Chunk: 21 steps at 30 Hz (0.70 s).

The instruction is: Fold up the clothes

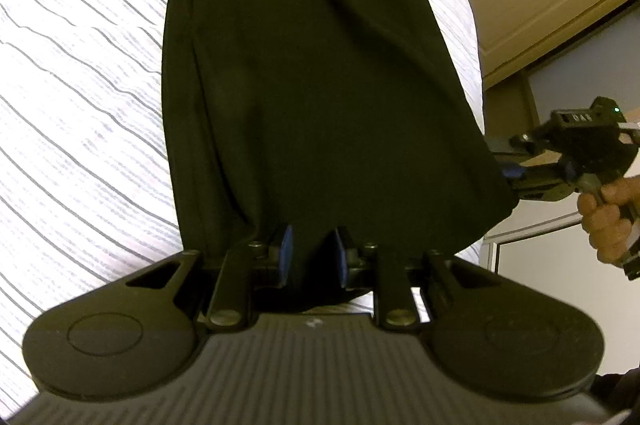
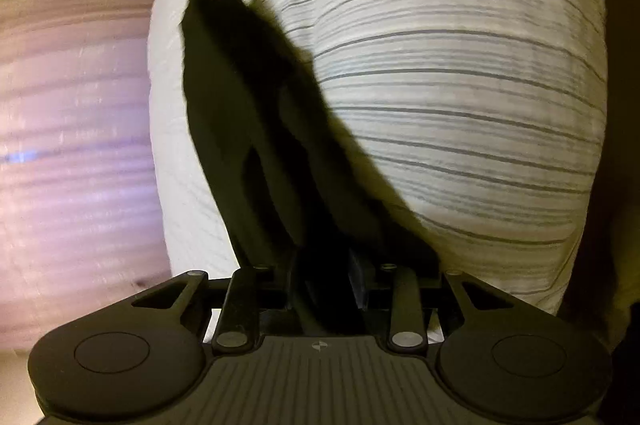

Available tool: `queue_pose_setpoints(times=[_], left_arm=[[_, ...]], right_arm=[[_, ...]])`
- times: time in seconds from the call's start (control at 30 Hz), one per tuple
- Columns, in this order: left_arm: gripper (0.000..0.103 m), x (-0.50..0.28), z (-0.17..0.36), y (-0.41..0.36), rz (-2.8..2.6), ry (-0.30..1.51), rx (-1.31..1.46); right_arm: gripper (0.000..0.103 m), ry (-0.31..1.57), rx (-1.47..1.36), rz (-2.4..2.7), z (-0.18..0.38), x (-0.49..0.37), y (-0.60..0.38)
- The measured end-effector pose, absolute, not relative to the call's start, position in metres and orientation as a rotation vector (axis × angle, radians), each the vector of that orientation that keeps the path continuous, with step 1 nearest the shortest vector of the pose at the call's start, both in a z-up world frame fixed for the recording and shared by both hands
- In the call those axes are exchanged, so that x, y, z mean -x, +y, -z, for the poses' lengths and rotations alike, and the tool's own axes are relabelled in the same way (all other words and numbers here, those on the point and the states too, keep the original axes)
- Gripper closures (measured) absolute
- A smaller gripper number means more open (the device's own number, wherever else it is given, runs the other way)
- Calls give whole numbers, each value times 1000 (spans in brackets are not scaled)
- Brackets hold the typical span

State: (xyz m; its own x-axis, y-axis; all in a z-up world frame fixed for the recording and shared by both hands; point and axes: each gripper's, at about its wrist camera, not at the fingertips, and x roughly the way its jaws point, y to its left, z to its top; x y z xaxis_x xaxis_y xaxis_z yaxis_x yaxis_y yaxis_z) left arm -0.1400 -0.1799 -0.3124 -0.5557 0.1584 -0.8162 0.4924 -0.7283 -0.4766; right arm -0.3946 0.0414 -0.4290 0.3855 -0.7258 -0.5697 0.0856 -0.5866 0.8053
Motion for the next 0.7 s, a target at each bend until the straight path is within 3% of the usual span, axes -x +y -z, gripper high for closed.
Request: queue_pose_setpoints(times=[0.1, 0.4, 0.47, 0.57, 0.7], left_arm=[[84, 140, 307, -177, 2393, 1039, -1363], [87, 142, 303, -181, 2385, 1004, -1390], [98, 142, 304, -183, 2368, 984, -1403], [100, 141, 305, -187, 2360, 989, -1414], [100, 143, 303, -184, 2379, 941, -1435]], right_arm=[[73, -553, -1872, 1300, 430, 397, 38], [78, 111, -1598, 1234, 397, 361, -3], [103, 248, -1531, 1224, 392, 357, -9], [103, 331, -1469, 1224, 382, 367, -7], [103, 241, -1533, 1234, 379, 395, 7]])
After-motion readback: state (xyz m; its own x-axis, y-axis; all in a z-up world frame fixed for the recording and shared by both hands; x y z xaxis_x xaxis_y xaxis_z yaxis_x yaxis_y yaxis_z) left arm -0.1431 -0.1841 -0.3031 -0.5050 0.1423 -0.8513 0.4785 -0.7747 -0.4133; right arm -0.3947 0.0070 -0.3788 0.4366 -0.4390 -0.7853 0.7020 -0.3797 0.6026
